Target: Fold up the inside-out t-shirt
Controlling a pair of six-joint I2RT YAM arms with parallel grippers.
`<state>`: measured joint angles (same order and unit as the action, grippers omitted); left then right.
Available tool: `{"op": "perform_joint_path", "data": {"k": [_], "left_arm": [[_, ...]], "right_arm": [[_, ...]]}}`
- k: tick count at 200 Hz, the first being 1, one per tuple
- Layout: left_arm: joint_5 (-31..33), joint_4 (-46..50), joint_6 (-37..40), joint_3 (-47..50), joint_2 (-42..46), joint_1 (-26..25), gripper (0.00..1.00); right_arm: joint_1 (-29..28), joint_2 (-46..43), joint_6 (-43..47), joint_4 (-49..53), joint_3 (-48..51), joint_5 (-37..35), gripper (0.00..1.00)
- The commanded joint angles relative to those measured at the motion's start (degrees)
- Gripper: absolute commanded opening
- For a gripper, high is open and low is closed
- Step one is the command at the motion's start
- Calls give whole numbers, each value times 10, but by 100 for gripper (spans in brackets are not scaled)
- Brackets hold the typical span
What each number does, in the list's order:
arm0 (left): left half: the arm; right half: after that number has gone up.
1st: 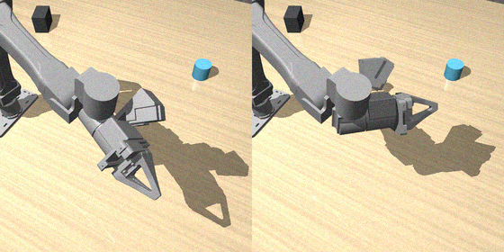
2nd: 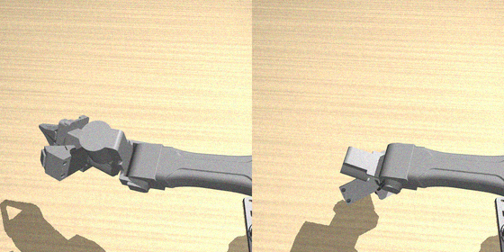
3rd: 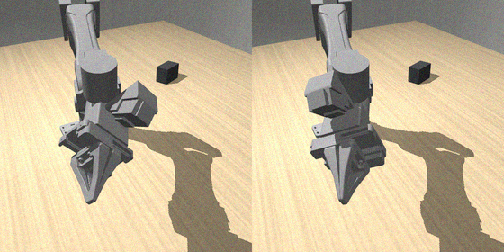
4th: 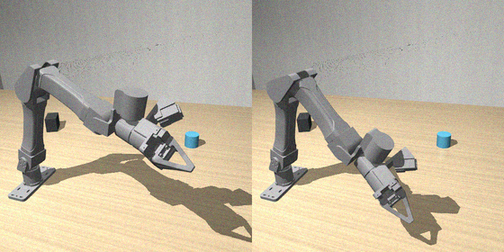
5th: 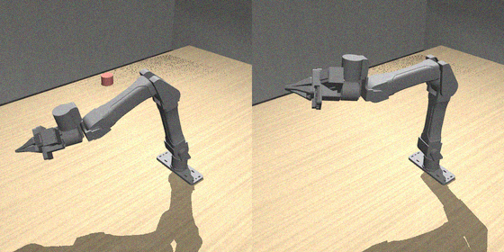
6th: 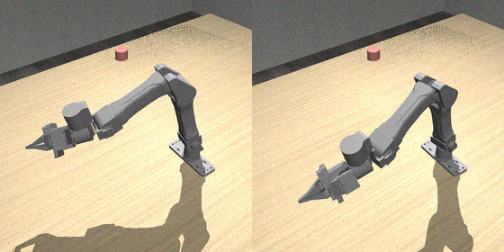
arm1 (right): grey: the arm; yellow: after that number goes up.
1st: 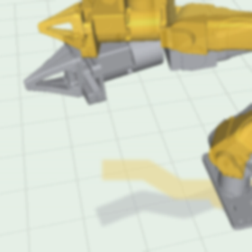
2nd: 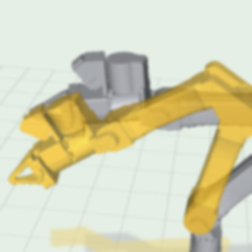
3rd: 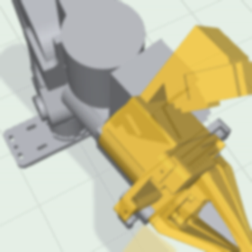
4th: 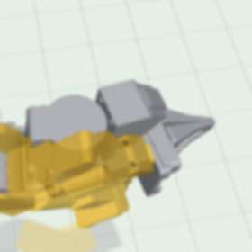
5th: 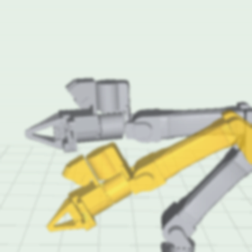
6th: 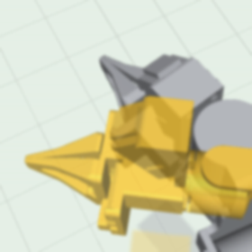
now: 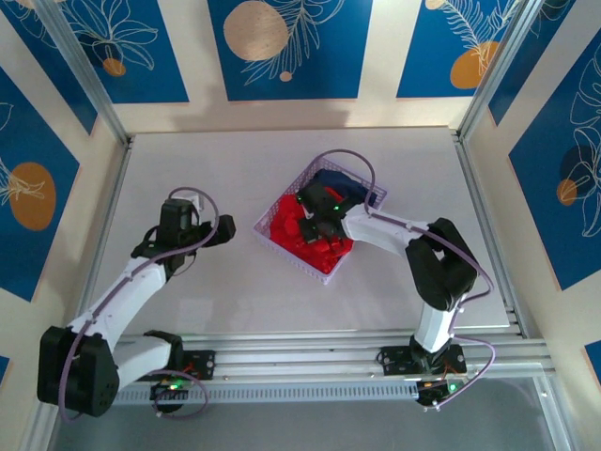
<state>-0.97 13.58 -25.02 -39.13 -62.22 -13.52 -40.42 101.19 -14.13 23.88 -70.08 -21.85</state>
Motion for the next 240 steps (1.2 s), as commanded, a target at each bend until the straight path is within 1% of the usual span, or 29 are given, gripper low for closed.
{"op": "perform_joint_path", "data": {"k": [1,11,34,46,65,92,102,116,131,161,172,184,192,196,205,209,210,215,220,228,240], "left_arm": [[58,30,-8,3,36,-1,100],[79,38,-16,4,53,0,100],[116,50,-36,1,93,11,100],[119,63,-46,-11,103,25,100],[119,90,-62,-39,109,45,100],[136,135,-96,-80,120,78,100],[135,151,-119,-88,131,107,100],[106,155,-142,-92,156,158,100],[89,171,-156,-102,176,208,100],[112,212,-144,-133,200,272,100],[127,224,-131,-146,204,283,100],[134,230,-113,-159,207,286,100],[123,228,-102,-165,207,285,100],[113,224,-96,-166,206,285,100],[83,216,-86,-166,203,285,100],[69,212,-84,-165,201,285,100],[66,211,-83,-164,201,285,100],[48,206,-81,-162,198,284,100],[27,200,-79,-158,196,284,100],[-7,188,-77,-148,194,283,100],[-58,167,-77,-131,192,277,100]], "right_arm": [[1,-97,37,3,-23,5,0],[4,-152,39,-20,-19,37,0],[9,-251,1,-120,-11,155,0],[1,-273,-19,-180,-13,196,0],[-24,-269,-26,-229,-49,218,0],[-50,-214,-31,-253,-124,230,0],[-53,-185,-41,-258,-151,233,0],[-55,-148,-57,-264,-190,252,0],[-64,-104,-64,-270,-229,252,0],[-71,-12,-98,-268,-297,266,0],[-73,28,-110,-261,-317,278,0],[-76,75,-110,-220,-349,278,0],[-77,103,-105,-181,-368,275,9],[-76,115,-102,-162,-375,273,17],[-73,132,-91,-121,-381,266,41],[-70,135,-86,-106,-380,263,47],[-70,135,-86,-106,-380,263,47],[-66,135,-76,-85,-373,254,54],[-62,129,-68,-69,-364,242,63],[-56,114,-53,-53,-337,222,70],[-47,78,-36,-42,-279,188,75]]}}
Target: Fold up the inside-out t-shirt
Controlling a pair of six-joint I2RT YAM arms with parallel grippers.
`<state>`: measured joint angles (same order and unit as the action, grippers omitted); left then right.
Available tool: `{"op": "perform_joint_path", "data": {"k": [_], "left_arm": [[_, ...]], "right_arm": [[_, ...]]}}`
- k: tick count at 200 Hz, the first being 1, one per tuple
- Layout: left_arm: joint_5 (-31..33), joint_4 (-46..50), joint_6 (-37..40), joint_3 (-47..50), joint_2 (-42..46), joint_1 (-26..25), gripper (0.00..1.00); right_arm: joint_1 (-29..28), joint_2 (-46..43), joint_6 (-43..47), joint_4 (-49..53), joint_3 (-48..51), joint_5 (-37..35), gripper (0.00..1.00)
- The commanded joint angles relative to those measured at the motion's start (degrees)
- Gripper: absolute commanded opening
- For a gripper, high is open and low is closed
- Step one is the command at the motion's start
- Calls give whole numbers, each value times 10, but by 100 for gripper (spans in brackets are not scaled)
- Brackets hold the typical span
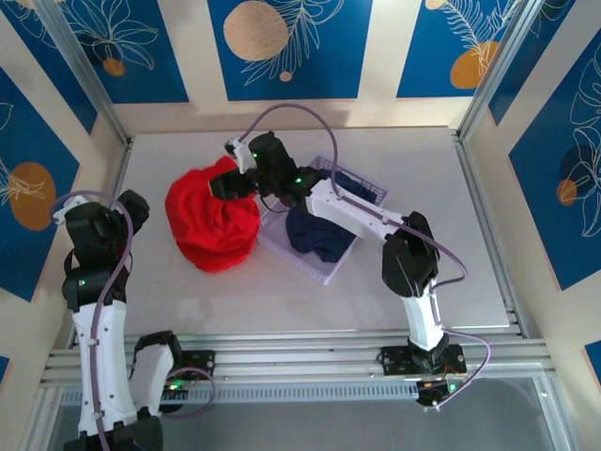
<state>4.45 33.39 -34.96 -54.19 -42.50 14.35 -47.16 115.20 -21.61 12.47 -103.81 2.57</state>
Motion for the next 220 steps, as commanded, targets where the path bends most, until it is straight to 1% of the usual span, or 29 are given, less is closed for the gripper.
{"op": "perform_joint_path", "data": {"k": [1,12,24,42,55,68,81,96,115,133,143,155,163,197,204,220], "left_arm": [[-115,-32,22,22,-6,-2,100],[-153,-53,24,41,-7,-14,100],[-176,-71,24,61,-10,-31,100],[-181,-93,24,88,-17,-59,100],[-175,-103,22,100,-25,-75,100],[-174,-102,22,101,-34,-85,100],[-174,-101,23,101,-37,-90,100],[-173,-98,27,104,-35,-92,100],[-169,-94,30,111,-30,-92,100],[-170,-91,31,116,-27,-92,100],[-173,-89,31,116,-26,-92,100],[-177,-88,33,118,-24,-92,100],[-178,-85,36,119,-22,-92,100],[-175,-79,44,122,-16,-93,100],[-177,-80,44,122,-15,-93,100],[-181,-80,45,121,-14,-93,100]], "right_arm": [[22,-65,39,72,63,-58,75],[32,-99,41,74,120,-74,77],[44,-130,24,75,173,-87,78],[60,-135,-20,76,208,-134,78],[63,-101,-45,102,178,-165,80],[58,-59,-59,127,134,-216,83],[59,-18,-72,140,96,-241,84],[64,19,-88,144,65,-253,84],[72,64,-103,145,25,-240,85],[77,108,-97,187,-31,-262,85],[85,119,-90,206,-43,-274,85],[100,115,-79,212,-30,-277,82],[115,108,-68,216,-15,-269,78],[186,77,6,266,25,-239,48],[203,72,29,276,30,-234,44],[239,68,81,309,31,-232,39]]}}
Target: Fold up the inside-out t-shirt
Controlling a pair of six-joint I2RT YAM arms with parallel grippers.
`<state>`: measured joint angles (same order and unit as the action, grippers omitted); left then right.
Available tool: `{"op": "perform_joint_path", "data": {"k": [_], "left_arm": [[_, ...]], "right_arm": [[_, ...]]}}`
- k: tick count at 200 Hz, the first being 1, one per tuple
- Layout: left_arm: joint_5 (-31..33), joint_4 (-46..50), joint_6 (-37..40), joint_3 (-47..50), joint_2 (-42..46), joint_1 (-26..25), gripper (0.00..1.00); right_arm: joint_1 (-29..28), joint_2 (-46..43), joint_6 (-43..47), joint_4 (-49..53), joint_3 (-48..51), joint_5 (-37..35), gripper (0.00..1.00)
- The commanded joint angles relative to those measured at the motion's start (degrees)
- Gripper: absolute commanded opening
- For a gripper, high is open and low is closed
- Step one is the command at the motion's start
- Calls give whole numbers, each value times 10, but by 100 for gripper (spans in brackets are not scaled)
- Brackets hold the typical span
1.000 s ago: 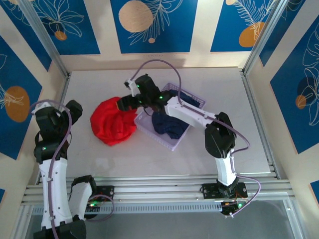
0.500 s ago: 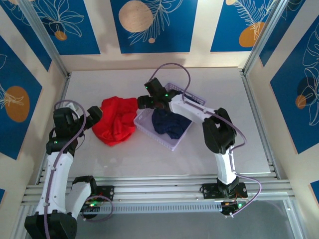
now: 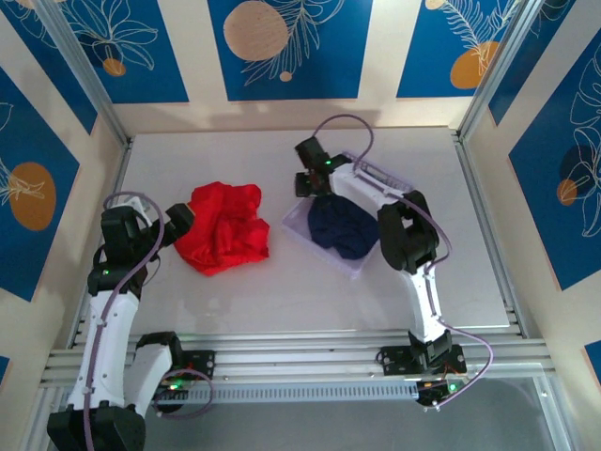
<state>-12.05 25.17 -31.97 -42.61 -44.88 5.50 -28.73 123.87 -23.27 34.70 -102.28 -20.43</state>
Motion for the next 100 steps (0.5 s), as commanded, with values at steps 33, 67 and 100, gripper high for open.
{"op": "perform_joint_path", "data": {"k": [33,67,100], "left_arm": [[-24,-5,12,9,7,-5,100],[-33,-1,13,9,2,-5,100],[-38,1,17,16,5,-7,100]], "right_arm": [[131,-7,160,140,-4,-7,27],[195,8,225,161,-18,-72,16],[241,21,296,143,-19,-107,13]]}}
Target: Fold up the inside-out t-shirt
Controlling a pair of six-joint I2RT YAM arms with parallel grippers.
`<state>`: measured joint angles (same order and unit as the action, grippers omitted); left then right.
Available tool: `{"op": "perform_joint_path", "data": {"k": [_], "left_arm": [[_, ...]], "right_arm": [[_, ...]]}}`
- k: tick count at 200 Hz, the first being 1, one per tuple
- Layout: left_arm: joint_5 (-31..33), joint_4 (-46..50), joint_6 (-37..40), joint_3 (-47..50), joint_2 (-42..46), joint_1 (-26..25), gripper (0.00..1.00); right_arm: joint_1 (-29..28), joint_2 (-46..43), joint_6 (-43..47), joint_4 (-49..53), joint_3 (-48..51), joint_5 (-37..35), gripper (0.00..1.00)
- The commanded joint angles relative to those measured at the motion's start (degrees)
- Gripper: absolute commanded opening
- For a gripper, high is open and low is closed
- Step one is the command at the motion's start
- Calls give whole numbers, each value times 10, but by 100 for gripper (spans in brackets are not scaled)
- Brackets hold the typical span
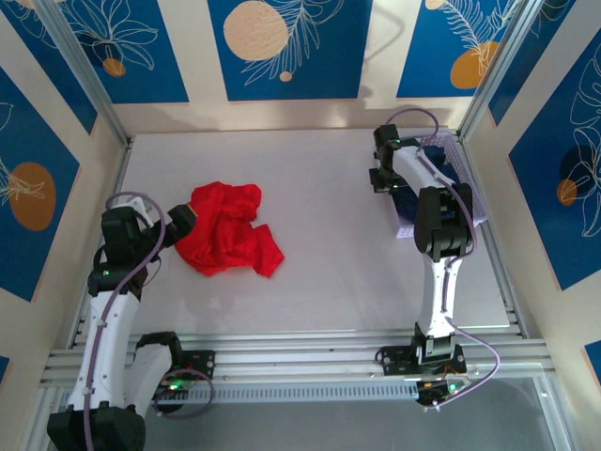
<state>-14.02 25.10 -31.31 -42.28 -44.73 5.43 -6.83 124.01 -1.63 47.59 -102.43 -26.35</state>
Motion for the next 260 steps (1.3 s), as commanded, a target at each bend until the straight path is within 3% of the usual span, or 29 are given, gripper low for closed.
{"op": "perform_joint_path", "data": {"k": [1,58,107,119,155,186,206,238,260], "left_arm": [[-18,2,11,12,3,-7,100],[-21,-11,6,41,-3,-15,100],[-9,-18,6,51,-14,-28,100],[-3,-23,7,54,-21,-32,100],[29,-63,6,65,-80,-41,100],[65,-69,27,32,-189,-58,100],[109,-62,36,17,-232,-66,98],[128,-83,29,40,-229,-79,95],[134,-78,34,46,-225,-91,94]], "right_arm": [[23,20,82,14,-17,-50,13],[63,59,178,-40,-43,-74,11],[69,102,198,-33,-104,-76,12],[69,110,187,-20,-122,-89,18],[43,75,125,15,-153,-83,54],[-32,-29,105,-40,-81,-82,69],[-101,-97,65,-58,-19,-44,70],[-249,-181,11,-145,137,121,70],[-314,-169,-4,-138,158,92,70]]}}
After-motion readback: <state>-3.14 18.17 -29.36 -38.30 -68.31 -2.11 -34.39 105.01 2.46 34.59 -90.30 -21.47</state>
